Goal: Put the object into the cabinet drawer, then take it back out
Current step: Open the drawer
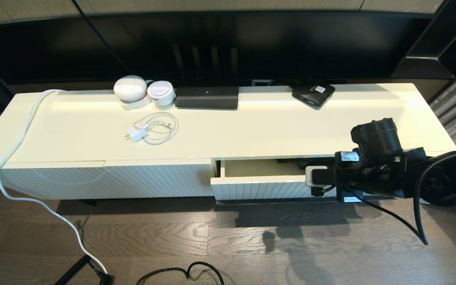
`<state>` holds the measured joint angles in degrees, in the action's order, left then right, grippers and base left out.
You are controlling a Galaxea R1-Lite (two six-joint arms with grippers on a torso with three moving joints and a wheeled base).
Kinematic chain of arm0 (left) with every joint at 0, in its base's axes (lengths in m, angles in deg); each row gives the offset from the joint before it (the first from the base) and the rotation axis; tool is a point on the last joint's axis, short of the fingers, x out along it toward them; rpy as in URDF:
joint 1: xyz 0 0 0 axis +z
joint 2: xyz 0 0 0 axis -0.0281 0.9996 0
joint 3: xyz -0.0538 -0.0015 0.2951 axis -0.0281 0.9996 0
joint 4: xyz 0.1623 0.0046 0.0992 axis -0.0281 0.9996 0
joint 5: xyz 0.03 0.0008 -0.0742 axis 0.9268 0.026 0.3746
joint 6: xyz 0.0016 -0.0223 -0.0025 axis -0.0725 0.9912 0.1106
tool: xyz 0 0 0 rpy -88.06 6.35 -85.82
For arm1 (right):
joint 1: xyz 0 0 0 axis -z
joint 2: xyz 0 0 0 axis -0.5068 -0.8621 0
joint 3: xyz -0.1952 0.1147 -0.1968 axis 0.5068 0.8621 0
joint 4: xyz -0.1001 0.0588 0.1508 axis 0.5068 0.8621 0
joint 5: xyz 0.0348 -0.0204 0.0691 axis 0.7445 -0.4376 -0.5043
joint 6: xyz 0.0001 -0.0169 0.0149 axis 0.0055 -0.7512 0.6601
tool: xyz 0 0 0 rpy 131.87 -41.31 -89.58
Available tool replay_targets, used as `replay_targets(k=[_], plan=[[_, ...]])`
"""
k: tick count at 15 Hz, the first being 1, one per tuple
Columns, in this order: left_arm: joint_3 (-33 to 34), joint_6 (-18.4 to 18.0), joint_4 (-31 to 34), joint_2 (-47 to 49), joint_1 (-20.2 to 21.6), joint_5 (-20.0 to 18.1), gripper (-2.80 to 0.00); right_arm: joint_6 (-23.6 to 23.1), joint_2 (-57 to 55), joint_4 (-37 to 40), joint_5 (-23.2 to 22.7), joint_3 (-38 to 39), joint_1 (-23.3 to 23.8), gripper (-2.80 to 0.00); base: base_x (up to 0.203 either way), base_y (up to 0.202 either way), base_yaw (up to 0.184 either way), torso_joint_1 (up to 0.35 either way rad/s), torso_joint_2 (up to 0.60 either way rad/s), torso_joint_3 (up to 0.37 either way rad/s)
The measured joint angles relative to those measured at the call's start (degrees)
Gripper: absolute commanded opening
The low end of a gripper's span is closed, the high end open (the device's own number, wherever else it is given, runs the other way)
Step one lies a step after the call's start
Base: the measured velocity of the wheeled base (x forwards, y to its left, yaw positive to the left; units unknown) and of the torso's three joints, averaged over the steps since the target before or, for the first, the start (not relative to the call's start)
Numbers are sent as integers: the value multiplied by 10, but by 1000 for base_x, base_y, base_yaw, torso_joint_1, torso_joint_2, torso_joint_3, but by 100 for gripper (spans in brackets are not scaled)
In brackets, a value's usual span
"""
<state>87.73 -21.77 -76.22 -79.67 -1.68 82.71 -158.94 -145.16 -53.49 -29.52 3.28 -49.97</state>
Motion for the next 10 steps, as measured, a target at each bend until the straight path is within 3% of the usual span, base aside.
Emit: replay_targets(k=[10], plan=[[0, 0, 0, 0, 0, 0, -280, -13, -19, -21, -4, -4, 9, -280, 0, 0, 0, 0, 0, 0]])
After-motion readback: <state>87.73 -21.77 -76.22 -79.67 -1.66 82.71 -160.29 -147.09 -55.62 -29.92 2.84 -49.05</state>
